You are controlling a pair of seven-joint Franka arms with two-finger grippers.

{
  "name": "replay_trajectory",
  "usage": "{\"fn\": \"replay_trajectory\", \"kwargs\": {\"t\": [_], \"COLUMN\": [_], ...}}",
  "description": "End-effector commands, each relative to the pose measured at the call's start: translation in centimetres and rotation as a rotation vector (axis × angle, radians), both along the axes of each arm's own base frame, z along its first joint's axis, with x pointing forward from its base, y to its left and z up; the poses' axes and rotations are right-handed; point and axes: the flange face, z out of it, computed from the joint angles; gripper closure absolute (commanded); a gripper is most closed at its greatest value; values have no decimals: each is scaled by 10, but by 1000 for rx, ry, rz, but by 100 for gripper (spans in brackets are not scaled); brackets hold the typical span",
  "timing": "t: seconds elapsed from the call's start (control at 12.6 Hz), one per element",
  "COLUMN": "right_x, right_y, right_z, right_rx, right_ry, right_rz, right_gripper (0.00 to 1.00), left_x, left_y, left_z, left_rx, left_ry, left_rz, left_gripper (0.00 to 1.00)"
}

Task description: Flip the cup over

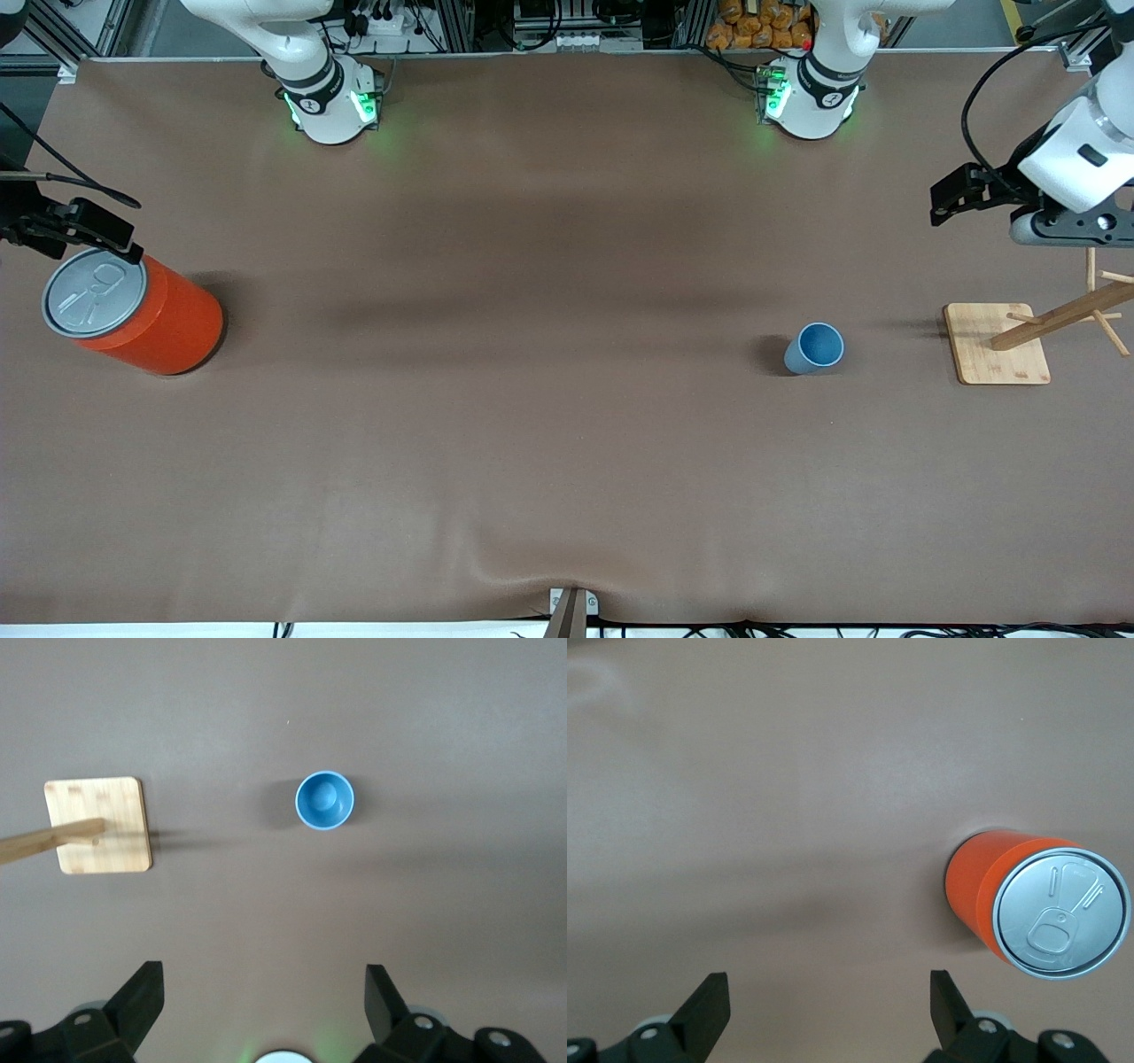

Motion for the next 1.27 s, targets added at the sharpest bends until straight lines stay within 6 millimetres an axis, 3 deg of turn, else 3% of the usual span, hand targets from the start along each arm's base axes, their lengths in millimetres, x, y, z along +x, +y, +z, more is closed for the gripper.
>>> {"fn": "replay_trajectory", "kwargs": {"t": [0.0, 0.24, 0.56, 0.88, 1.19], "right_x": [1, 1, 2, 1, 1], "right_y": [3, 6, 4, 4, 3], "right_z": [2, 2, 1, 1, 1], "right_rx": [-12, -12, -11, -8, -8], "right_ry": [-1, -1, -2, -2, -3], "right_rz": [20, 26, 23, 22, 20], "right_gripper": [0, 0, 0, 0, 0], "left_x": [7, 5, 10, 18, 16], "left_y": [12, 31, 28, 17, 5], "left_z": [11, 12, 15, 21, 20], "left_rx": [-18, -49, -40, 8, -14], "left_ry": [39, 57, 16, -63, -57], "left_rz": [34, 79, 85, -71, 19], "left_gripper": [0, 0, 0, 0, 0]}}
